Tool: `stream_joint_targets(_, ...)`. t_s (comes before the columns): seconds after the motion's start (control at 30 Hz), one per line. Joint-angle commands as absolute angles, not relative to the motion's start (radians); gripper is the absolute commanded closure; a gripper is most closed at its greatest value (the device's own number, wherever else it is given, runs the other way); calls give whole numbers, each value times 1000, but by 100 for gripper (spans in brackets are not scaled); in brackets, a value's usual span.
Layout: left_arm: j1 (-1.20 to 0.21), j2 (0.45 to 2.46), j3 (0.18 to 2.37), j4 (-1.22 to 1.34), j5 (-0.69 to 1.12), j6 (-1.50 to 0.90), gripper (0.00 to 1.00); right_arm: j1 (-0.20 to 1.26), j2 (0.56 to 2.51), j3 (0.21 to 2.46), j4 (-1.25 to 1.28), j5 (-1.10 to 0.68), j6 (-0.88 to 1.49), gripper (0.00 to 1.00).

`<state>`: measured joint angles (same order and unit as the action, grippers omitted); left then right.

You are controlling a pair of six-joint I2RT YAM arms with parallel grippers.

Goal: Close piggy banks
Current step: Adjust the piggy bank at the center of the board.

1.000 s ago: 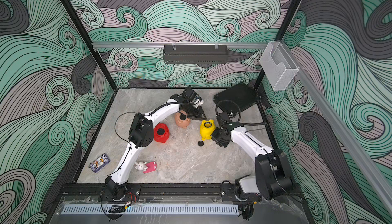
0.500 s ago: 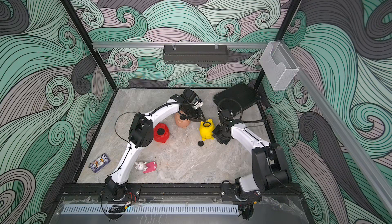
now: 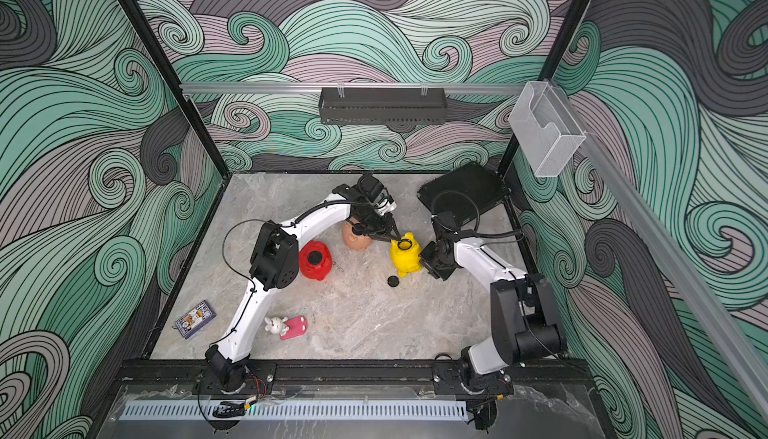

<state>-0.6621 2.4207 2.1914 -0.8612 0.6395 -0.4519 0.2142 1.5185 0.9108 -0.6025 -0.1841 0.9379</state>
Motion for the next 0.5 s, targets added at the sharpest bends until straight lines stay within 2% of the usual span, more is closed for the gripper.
stream_joint_targets(0.0, -670, 2359, 2184, -915, 666, -433, 68, 210, 1537, 951, -568, -200, 923, 68)
stream_joint_targets(0.47, -668, 2319, 2150, -957, 647, -413, 59, 190, 1660, 1083, -556, -196, 913, 69)
